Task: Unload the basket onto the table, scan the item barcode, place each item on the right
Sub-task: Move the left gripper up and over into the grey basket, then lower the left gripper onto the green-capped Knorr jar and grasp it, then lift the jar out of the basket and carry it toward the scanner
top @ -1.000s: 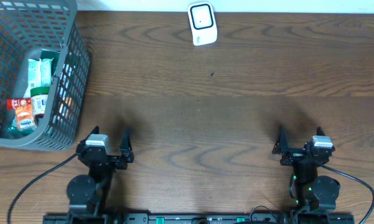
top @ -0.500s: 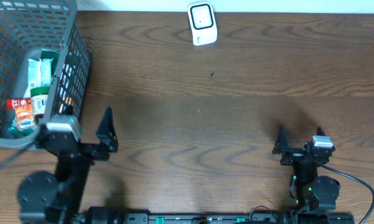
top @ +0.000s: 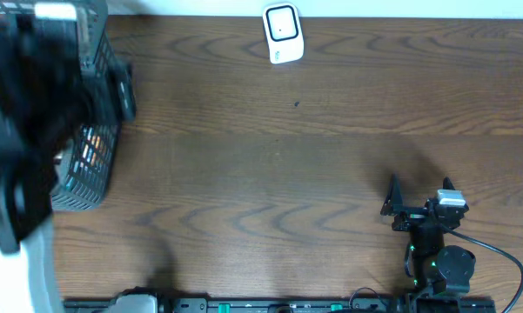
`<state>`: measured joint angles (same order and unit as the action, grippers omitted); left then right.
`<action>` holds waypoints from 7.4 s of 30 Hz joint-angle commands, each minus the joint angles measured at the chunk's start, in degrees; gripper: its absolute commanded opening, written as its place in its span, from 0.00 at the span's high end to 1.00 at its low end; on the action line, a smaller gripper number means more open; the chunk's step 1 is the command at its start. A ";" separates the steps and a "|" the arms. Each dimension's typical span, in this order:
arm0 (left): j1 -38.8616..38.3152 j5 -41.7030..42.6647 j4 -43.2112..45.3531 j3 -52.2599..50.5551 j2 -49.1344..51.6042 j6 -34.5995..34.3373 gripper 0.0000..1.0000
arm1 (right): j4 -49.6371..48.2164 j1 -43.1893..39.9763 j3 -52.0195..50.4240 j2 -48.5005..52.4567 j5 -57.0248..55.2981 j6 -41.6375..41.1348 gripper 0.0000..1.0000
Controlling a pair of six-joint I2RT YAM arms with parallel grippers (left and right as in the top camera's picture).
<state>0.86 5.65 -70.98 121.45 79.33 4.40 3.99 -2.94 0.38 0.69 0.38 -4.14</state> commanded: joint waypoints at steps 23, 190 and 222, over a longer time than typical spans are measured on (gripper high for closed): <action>30.01 -1.18 -4.37 10.88 28.22 -1.68 0.17 | 0.17 -0.39 -0.09 -0.31 -0.11 -0.74 0.01; 32.00 -5.31 16.74 -26.64 32.37 -13.11 0.09 | 0.20 -0.39 -0.09 -0.31 -0.11 -0.74 0.01; 32.26 -6.14 23.58 -27.67 27.34 -15.10 0.40 | 0.20 -0.39 -0.09 -0.31 -0.11 -0.74 0.01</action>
<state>32.86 -0.30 -47.79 93.19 114.24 -9.28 4.01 -2.94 0.38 0.69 0.38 -4.14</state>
